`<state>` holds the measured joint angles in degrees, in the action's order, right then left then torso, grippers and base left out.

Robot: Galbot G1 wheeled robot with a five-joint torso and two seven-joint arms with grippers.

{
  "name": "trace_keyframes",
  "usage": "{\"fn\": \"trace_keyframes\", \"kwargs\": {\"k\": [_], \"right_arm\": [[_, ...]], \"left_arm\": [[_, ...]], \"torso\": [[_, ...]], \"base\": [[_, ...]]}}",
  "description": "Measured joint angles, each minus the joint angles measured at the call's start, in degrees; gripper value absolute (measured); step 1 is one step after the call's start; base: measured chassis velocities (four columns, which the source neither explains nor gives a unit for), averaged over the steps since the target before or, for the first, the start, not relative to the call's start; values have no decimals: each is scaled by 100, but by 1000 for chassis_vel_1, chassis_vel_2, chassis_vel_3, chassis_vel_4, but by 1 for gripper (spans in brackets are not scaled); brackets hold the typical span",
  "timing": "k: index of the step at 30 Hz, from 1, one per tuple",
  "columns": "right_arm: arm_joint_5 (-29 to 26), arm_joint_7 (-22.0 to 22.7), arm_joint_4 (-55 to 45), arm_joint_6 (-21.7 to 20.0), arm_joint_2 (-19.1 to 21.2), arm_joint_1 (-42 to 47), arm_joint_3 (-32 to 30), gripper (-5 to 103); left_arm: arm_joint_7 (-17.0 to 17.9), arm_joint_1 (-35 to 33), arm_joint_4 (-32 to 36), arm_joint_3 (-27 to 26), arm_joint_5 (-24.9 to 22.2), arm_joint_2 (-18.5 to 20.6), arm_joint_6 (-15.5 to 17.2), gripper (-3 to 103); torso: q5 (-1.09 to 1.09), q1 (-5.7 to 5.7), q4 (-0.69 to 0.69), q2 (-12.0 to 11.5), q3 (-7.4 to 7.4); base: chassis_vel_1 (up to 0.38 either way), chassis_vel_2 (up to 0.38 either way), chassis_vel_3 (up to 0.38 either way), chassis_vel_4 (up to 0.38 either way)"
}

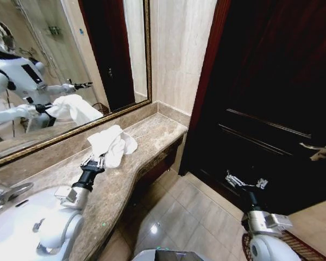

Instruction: Discard the used towel into the hamper.

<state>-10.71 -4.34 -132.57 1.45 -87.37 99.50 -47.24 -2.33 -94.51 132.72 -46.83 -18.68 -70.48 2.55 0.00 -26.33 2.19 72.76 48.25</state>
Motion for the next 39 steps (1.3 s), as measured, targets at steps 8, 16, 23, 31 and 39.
{"fn": "trace_keyframes", "kwargs": {"k": [8, 16, 23, 31, 39], "right_arm": [[-14, 0, -31, 103, 69, 143, -22, 100], [-99, 64, 12, 218, 162, 210, -65, 100], [-112, 48, 66, 266, 202, 246, -123, 100], [-61, 54, 102, 255, 223, 213, -118, 100], [-139, 49, 90, 119, 194, 164, -16, 100]], "left_arm": [[3, -57, 140, 10, 93, -70, -1, 12], [34, -92, 186, 180, 327, -200, -12, 12], [68, -4, 208, 301, 389, -237, -12, 12], [27, 45, 190, 364, 456, -274, -48, 12], [73, 60, 119, 394, 483, -322, -102, 12]], "torso": [[1, 0, 0, 0, 0], [-1, 1, 0, 0, 0], [1, 1, 0, 0, 0], [0, 1, 0, 0, 0], [0, 3, 0, 1, -1]], "base": [[102, -118, -99, 118], [141, -128, -149, 120], [119, -132, -117, 138], [125, -128, -125, 127], [80, -88, -88, 67]]}}
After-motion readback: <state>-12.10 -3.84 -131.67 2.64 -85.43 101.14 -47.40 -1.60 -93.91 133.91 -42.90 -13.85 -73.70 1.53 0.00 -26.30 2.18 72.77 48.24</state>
